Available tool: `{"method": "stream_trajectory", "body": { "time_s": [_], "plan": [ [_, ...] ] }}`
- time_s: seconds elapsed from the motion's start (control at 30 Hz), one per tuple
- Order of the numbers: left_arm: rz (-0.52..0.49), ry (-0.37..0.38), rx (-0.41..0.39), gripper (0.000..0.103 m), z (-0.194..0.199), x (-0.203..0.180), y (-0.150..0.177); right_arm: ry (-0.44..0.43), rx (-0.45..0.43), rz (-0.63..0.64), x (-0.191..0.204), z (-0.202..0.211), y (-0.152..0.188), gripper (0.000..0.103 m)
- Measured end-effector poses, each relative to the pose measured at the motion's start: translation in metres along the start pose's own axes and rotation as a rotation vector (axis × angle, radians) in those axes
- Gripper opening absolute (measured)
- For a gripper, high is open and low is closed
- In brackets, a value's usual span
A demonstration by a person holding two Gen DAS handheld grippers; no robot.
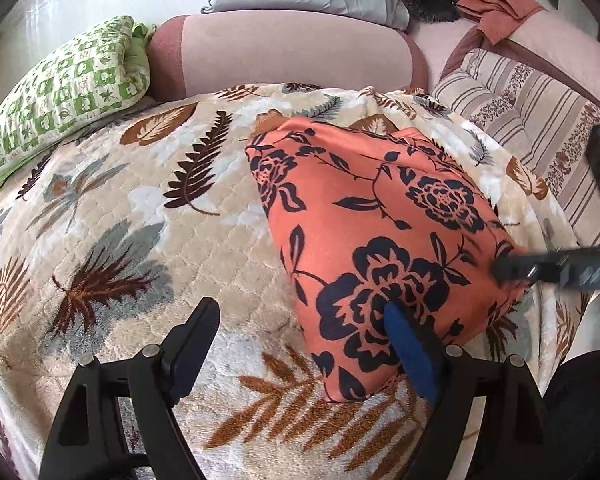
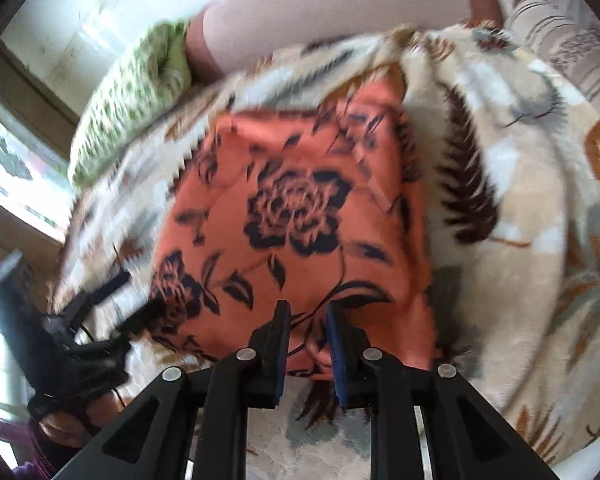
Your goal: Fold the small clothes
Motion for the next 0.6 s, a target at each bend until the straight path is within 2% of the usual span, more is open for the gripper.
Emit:
{"method": "stream_trajectory", "body": {
  "time_s": [0.13, 0.27, 0.37, 0.47, 0.6],
  "plan": [
    [0.016, -0.002, -0.005, 0.085, 0.001, 0.005, -0.002, 0.001, 0.064, -0.018, 0.000, -0.004, -0.006, 0.022],
    [0.016, 0.000, -0.006, 0.085, 0.001, 0.005, -0.004, 0.023, 0.029, 0.037, 0.010, 0.009, -0.044, 0.022],
    [0.012, 0.001, -0.007, 0.085, -0.001, 0.004, -0.004, -0.013, 0.011, 0.065, 0.029, 0.005, -0.083, 0.022],
    [0.005, -0.001, -0.009, 0.085, -0.001, 0.003, -0.004, -0.020, 0.017, 0.109, 0.046, -0.017, -0.120, 0.022],
    [0.001, 0.002, -0.009, 0.085, -0.003, 0.003, -0.005, -0.083, 0.045, 0.080, 0.063, -0.066, -0.164, 0.022]
  ]
}}
Point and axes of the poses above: each gripper's, at about its wrist camera, not at the fingertips, and z roughly against the way its jaws point, x to its left, y to its underside, the point moved 9 cm from there along -z, roughly the way its jaws point, and after that the axes turned 11 degrees about z, right-handed, at the moved point
